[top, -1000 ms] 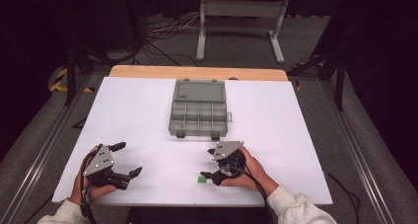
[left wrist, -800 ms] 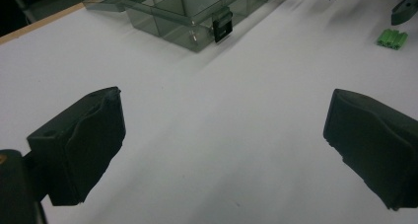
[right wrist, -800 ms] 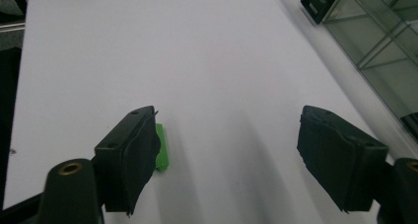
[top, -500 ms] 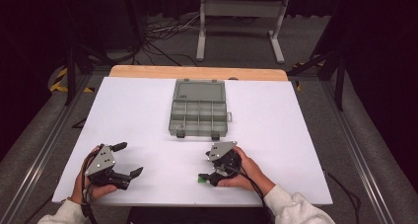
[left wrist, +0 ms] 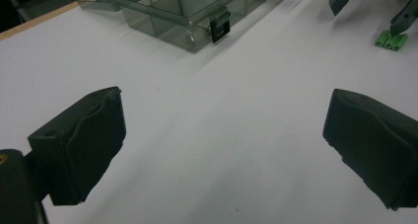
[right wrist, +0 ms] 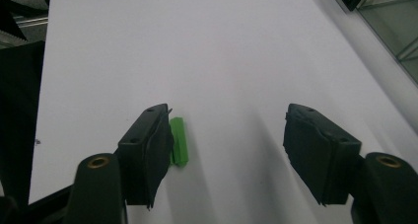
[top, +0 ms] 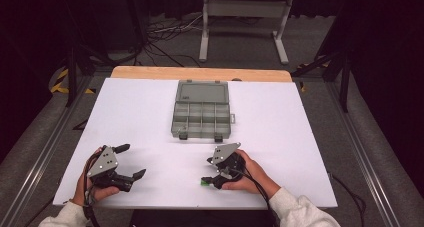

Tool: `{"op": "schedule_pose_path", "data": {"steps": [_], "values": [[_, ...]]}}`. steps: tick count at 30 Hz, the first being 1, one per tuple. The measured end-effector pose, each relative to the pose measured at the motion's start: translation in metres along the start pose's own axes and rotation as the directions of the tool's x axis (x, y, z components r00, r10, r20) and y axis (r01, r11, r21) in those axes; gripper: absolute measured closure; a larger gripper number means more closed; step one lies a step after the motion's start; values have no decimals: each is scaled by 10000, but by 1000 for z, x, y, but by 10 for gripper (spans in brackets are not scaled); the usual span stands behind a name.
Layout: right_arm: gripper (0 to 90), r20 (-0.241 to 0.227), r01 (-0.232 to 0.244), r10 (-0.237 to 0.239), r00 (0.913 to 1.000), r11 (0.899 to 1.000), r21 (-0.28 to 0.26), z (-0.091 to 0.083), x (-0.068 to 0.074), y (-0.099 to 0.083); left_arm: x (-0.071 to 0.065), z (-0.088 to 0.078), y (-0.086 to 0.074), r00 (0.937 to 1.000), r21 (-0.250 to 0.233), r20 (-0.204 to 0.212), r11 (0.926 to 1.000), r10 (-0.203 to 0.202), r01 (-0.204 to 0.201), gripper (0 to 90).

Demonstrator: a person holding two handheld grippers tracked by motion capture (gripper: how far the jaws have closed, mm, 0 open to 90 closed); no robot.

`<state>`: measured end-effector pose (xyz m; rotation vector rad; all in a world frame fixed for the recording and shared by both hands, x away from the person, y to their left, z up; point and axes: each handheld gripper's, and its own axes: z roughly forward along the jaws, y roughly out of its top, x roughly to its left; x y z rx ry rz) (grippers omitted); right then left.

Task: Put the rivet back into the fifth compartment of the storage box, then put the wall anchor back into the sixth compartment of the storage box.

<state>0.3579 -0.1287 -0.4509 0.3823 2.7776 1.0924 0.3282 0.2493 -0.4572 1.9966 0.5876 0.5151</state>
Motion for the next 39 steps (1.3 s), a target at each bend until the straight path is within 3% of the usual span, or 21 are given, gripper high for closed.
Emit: {"op": "schedule_pose_path", "data": {"steps": [8, 11, 16, 19, 22, 27, 39], "values": [[465, -206, 103, -103, 9997, 9999, 17, 1, -1, 0, -1, 0, 0, 10000, 55, -26, 10000, 6, -6, 38], [554, -251, 401, -395, 9989, 9989, 240, 4, 3, 0, -1, 0, 1, 10000, 29, -58, 10000, -9, 10, 38], [654, -533, 471, -462, 9975, 9988, 151, 3, 3, -1, -1, 2, 1, 10000, 107, 17, 9999, 13, -13, 38], [781, -618, 614, -607, 9962, 9981, 93, 3, 4, -1, 0, 2, 1, 10000, 36, 52, 10000, -10, 10, 38], [852, -635, 728, -721, 9954, 9973, 84, 3, 5, -1, 0, 1, 0, 10000, 38, 18, 10000, 15, -15, 37], [853, -602, 686, -684, 9958, 9976, 11, 3, 6, -1, -1, -1, 2, 10000, -55, -58, 10000, 54, -55, 37], [853, -20, 672, -673, 9977, 9975, -231, -7, 4, -2, -4, -2, 3, 9998, -28, -34, 9998, 190, -190, 36]]}}
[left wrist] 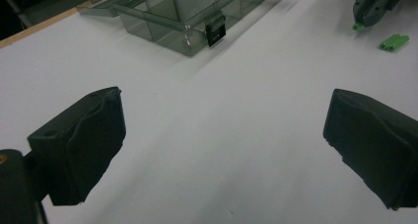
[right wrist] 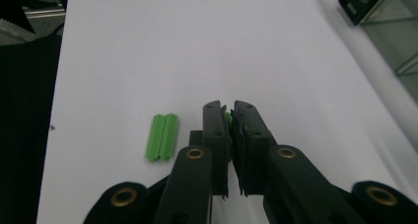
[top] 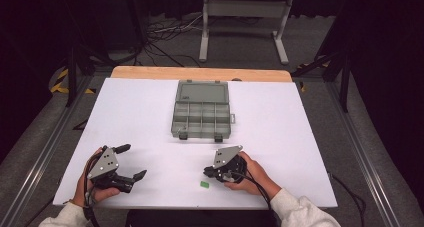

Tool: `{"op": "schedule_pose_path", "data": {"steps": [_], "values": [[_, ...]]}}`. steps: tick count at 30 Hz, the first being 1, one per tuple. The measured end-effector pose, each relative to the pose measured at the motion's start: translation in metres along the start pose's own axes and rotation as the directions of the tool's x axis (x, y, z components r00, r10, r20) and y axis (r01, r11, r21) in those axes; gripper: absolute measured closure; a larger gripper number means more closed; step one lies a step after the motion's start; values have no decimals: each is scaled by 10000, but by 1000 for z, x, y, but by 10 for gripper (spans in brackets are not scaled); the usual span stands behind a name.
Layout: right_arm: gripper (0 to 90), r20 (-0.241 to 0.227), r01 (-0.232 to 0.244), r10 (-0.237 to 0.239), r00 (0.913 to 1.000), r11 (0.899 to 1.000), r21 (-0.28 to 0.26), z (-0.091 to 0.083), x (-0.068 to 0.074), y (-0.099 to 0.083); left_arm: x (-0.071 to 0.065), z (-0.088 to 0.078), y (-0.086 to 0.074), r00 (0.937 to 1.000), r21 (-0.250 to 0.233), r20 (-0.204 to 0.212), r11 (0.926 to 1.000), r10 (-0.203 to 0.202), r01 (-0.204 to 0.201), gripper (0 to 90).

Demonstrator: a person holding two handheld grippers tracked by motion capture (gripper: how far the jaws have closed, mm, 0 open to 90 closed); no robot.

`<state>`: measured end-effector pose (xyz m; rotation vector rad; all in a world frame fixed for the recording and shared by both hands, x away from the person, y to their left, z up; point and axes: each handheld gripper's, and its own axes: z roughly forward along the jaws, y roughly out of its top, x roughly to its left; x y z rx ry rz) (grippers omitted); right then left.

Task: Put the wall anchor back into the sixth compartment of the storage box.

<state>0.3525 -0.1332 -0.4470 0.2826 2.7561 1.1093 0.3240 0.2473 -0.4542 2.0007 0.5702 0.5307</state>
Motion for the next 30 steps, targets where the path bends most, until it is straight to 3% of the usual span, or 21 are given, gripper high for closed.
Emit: {"op": "schedule_pose_path", "data": {"steps": [11, 30], "values": [[853, 689, -298, 339, 9970, 9978, -596, -13, -10, 3, 1, 1, 0, 10000, 4, 87, 10000, 19, -19, 36], [853, 1146, -374, 497, 9922, 9935, -1072, -22, -20, 18, 0, 1, -1, 10000, 24, 89, 10000, 15, -15, 34]]}}
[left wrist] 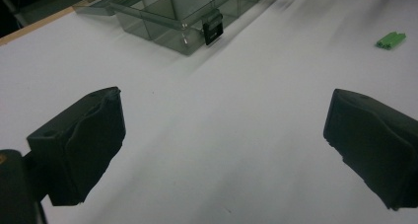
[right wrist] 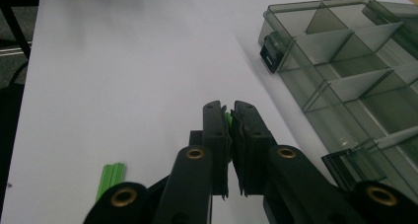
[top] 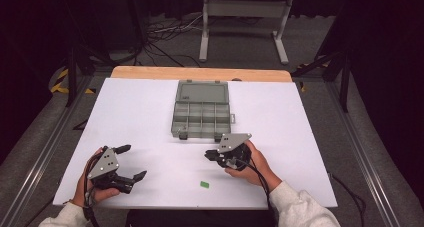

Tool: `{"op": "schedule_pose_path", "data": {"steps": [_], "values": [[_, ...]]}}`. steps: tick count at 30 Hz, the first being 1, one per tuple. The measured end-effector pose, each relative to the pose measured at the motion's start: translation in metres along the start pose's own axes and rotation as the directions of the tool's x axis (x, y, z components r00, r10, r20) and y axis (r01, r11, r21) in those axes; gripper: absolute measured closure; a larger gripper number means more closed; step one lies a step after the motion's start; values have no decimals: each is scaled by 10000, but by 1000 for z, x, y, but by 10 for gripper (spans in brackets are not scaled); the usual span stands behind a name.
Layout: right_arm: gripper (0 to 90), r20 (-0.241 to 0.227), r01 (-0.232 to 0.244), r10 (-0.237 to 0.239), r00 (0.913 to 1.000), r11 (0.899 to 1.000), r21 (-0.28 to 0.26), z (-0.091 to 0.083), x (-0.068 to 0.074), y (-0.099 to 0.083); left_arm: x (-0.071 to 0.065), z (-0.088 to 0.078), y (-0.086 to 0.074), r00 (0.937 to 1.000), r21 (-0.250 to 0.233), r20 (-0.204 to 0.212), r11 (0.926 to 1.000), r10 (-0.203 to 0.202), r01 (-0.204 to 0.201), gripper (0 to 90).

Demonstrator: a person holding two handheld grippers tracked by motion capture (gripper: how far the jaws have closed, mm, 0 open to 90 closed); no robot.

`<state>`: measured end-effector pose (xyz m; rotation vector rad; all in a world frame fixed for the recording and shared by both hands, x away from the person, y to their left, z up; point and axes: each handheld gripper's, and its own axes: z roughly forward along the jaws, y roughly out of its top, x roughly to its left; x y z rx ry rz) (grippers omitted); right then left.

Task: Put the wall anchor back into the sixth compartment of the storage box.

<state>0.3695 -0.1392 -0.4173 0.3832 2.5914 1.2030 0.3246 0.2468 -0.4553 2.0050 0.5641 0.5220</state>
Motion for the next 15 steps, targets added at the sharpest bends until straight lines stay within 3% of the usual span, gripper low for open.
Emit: {"op": "schedule_pose_path", "data": {"steps": [15], "values": [[853, 405, -349, 368, 9985, 9984, -452, 3, -21, 18, 0, 0, 0, 10000, 2, 59, 10000, 5, -5, 34]]}}
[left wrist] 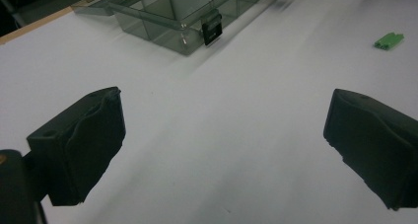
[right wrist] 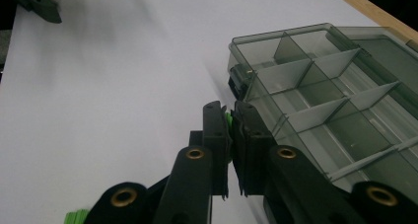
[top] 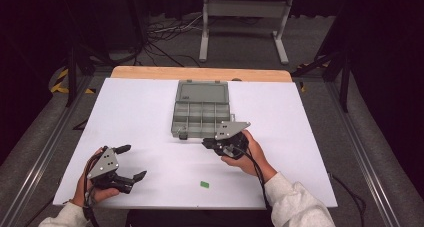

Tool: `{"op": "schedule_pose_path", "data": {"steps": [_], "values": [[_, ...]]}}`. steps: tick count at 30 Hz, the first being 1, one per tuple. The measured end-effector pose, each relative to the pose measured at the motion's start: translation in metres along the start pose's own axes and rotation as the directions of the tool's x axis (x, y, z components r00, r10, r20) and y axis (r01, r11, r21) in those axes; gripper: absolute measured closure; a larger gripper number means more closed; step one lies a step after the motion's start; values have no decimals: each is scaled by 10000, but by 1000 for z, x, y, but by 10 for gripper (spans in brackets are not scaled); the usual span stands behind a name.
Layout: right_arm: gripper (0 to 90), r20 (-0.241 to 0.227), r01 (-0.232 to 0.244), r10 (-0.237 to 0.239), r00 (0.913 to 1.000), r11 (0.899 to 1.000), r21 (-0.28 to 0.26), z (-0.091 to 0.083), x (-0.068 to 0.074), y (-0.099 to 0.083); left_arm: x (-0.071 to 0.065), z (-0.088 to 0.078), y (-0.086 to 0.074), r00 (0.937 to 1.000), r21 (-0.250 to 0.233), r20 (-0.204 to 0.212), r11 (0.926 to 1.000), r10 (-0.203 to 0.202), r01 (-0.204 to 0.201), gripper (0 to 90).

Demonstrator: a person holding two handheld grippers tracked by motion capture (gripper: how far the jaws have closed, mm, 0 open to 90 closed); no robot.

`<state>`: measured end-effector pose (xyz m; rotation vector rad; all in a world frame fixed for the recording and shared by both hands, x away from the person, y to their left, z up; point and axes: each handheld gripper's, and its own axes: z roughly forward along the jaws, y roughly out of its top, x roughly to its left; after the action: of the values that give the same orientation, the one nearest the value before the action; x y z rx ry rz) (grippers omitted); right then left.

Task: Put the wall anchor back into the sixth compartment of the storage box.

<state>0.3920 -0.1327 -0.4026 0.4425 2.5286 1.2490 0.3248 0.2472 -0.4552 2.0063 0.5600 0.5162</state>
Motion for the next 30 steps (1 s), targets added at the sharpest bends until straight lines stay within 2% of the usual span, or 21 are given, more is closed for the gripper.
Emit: {"op": "schedule_pose_path", "data": {"steps": [9, 17, 30], "values": [[853, 256, -356, 363, 9990, 9990, -276, 5, -13, 10, -1, 0, 0, 10000, -39, 40, 10000, 33, -33, 33], [853, 450, -620, 639, 9969, 9972, -414, 21, -26, 20, -1, 0, 0, 10000, -74, 95, 10000, 14, -13, 33], [853, 697, -935, 947, 9931, 9954, -207, 43, -38, 21, -2, -1, 1, 10000, -112, 67, 9999, 66, -65, 33]]}}
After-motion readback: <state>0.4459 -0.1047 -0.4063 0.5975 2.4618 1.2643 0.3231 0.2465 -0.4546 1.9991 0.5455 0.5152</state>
